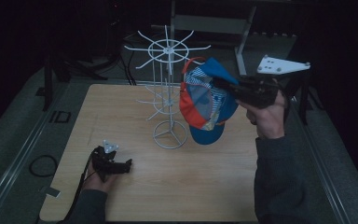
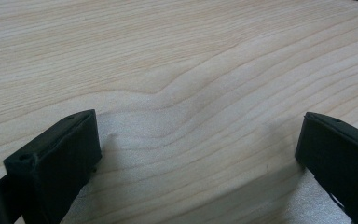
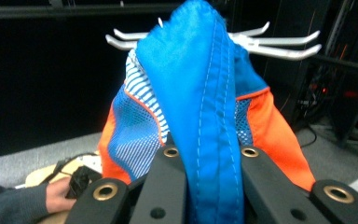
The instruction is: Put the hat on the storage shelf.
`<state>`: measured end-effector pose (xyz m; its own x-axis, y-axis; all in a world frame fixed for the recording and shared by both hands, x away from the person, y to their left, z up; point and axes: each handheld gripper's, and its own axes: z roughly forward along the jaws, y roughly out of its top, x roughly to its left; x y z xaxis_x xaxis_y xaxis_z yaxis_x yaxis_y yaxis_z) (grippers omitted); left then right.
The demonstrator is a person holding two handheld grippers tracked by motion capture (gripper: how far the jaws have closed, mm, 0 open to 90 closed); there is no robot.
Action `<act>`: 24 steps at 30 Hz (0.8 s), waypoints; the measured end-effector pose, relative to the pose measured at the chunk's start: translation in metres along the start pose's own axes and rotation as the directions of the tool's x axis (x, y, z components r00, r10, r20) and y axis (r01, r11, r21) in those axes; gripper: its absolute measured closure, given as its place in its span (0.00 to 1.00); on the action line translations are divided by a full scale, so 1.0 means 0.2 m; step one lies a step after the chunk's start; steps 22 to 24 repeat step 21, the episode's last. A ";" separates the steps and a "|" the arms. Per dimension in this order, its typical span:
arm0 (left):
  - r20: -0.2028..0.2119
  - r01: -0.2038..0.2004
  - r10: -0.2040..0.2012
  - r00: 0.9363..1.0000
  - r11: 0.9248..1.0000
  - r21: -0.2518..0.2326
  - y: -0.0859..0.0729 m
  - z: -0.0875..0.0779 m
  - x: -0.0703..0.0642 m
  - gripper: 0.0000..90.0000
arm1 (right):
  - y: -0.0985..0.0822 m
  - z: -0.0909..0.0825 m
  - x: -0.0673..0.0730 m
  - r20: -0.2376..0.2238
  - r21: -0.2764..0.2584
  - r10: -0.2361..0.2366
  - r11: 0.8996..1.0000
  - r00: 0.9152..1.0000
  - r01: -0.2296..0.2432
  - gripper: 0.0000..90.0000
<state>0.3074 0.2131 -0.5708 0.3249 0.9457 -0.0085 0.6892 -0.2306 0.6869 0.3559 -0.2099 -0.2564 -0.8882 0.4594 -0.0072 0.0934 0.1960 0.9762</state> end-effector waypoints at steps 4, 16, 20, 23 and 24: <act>0.002 -0.003 0.003 1.000 1.000 0.005 0.00 0.00 0.00 0.00 | -0.04 0.07 0.00 0.018 0.076 -0.012 0.997 1.000 0.011 0.92; 0.003 -0.001 0.001 1.000 1.000 0.006 0.00 0.00 0.00 0.00 | -0.15 0.12 0.01 0.181 0.239 -0.039 0.971 0.983 -0.006 0.20; 0.003 -0.001 0.001 1.000 1.000 0.006 0.00 0.00 0.00 0.00 | -0.18 0.11 -0.01 0.192 0.239 -0.013 0.970 0.981 -0.034 0.17; 0.003 0.001 -0.001 1.000 1.000 0.004 0.00 0.00 0.00 0.00 | -0.19 0.10 -0.02 0.193 0.237 -0.007 0.971 0.981 -0.040 0.17; 0.003 0.001 -0.001 1.000 1.000 0.004 0.00 0.00 0.00 0.00 | -0.19 0.10 -0.02 0.193 0.237 -0.007 0.971 0.981 -0.040 0.17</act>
